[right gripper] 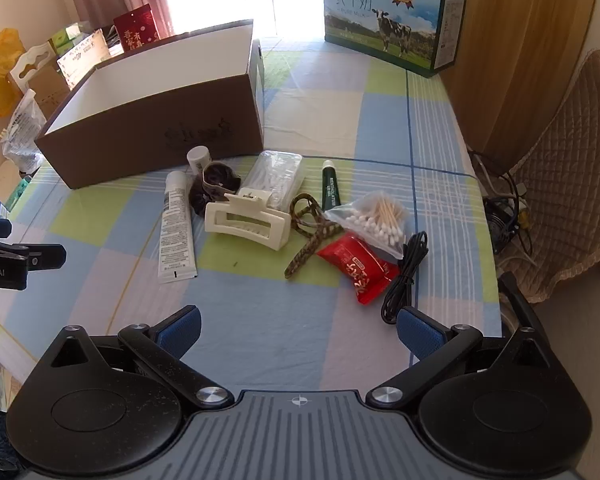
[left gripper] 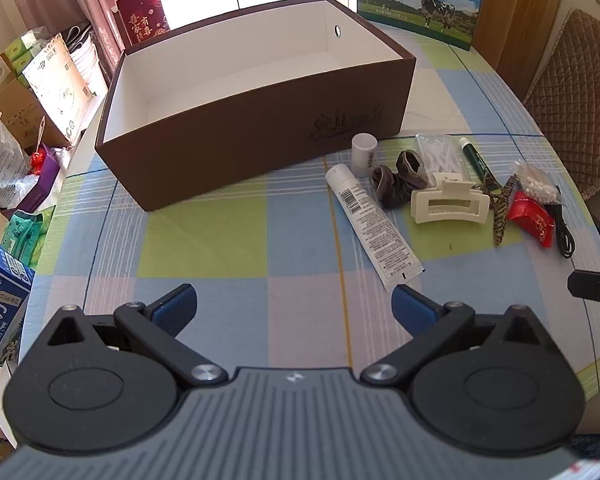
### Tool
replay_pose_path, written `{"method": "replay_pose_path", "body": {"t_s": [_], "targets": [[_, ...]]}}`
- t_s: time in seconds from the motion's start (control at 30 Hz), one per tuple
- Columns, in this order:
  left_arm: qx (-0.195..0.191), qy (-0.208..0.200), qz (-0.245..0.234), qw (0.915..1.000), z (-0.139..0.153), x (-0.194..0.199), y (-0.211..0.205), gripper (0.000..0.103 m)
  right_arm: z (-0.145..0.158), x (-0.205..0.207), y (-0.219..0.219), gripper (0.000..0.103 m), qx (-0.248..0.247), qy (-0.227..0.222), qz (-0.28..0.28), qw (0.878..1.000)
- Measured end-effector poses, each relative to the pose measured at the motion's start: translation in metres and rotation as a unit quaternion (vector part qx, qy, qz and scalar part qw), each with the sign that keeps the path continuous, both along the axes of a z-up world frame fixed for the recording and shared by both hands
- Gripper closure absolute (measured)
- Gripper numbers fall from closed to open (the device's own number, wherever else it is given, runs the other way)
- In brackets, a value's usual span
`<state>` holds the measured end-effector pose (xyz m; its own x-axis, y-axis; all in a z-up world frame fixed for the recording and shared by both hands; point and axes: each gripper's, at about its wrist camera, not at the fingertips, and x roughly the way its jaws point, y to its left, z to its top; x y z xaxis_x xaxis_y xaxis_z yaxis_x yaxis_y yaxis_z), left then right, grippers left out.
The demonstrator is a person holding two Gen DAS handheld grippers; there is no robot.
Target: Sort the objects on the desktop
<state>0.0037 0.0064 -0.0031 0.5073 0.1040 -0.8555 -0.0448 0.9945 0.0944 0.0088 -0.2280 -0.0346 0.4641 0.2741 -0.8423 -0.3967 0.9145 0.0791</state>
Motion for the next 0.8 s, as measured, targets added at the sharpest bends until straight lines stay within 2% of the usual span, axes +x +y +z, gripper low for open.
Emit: {"method": "replay_pose_path", "body": {"t_s": [0.8], "targets": [[-0.003, 0.005, 0.001, 1.0000, -0.0018, 0.0033, 0.0006, 0.001, -0.0035, 0.0032, 0.0001, 0.002, -0.001, 0.005, 0.003, 1.000]]}}
